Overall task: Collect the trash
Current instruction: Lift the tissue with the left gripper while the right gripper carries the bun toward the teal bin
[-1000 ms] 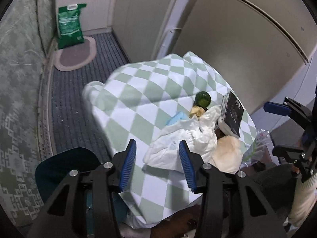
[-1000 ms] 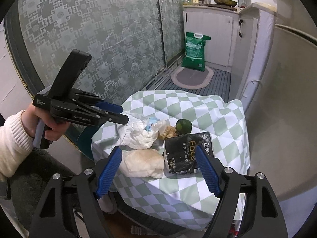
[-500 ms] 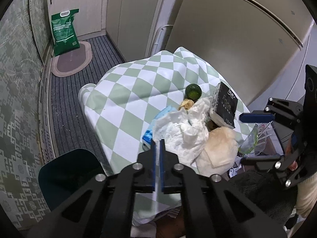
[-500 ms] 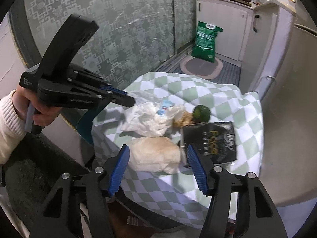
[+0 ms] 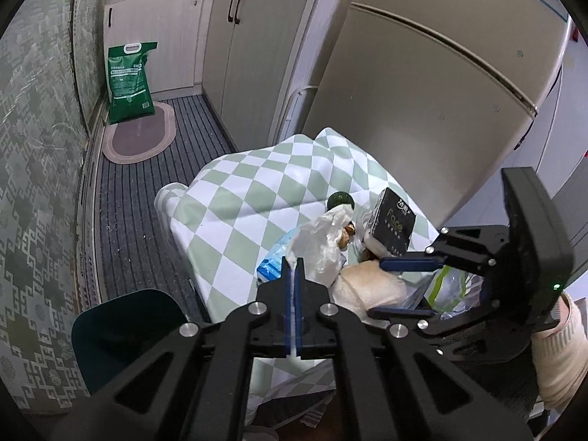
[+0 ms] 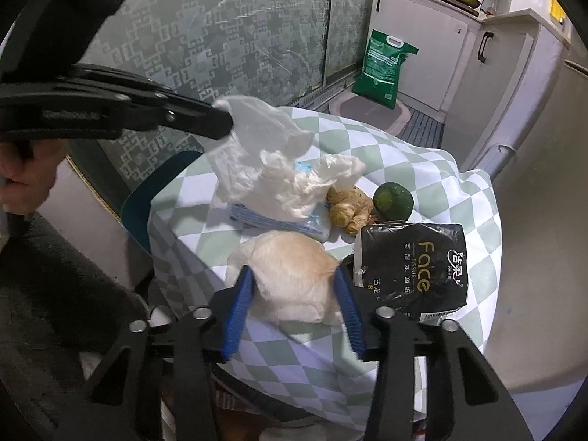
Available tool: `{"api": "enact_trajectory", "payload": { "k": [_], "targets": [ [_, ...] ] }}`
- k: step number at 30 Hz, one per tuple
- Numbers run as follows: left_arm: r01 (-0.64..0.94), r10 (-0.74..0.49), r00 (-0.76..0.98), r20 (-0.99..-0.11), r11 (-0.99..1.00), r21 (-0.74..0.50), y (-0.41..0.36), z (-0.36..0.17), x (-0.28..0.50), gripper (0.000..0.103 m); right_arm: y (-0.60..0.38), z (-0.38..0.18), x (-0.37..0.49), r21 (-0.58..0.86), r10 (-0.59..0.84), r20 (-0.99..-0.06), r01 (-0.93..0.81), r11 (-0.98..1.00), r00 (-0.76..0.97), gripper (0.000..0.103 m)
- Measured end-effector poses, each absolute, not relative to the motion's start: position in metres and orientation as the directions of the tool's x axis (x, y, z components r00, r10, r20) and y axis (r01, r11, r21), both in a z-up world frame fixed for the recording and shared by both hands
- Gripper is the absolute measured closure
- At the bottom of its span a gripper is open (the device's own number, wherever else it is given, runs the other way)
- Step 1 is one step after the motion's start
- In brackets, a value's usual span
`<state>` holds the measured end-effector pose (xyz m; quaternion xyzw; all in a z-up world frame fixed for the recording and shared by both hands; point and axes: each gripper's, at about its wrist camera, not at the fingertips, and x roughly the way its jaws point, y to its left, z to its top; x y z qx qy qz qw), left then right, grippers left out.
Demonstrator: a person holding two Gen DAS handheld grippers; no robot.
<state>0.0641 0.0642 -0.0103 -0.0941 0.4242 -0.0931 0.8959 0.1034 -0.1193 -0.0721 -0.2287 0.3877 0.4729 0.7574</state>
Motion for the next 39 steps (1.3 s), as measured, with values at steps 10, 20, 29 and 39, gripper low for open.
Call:
{"api": "enact_trajectory", "payload": {
  "k": [10, 20, 29, 39],
  "targets": [
    [0.096, -0.264, 0.678, -0.686, 0.957, -0.274, 0.072, 0.006, 0.051, 0.101, -0.118, -0.064, 0.104, 0.019, 0.552, -0.791, -0.891, 0.454, 0.264, 0.084],
    [0.052, -0.223, 0.746, -0.627, 0.959, -0.279, 0.087, 0.024, 0.039, 0.101, -0.132, -0.017, 0.105, 0.030, 0.634, -0.696, -0.869, 0.494, 0.337, 0.084],
    [-0.056, -0.123, 0.764, -0.633, 0.965, -0.255, 0.119, 0.025, 0.022, 0.101, -0.100, 0.002, 0.107, 0.090, 0.685, -0.661, -0.874, 0.478, 0.307, 0.084],
    [-0.174, -0.049, 0.744, -0.666, 0.949, -0.264, 0.159, 0.022, 0.012, 0.101, -0.047, 0.004, 0.095, 0.133, 0.715, -0.657, -0.897, 0.423, 0.240, 0.084]
  ]
}}
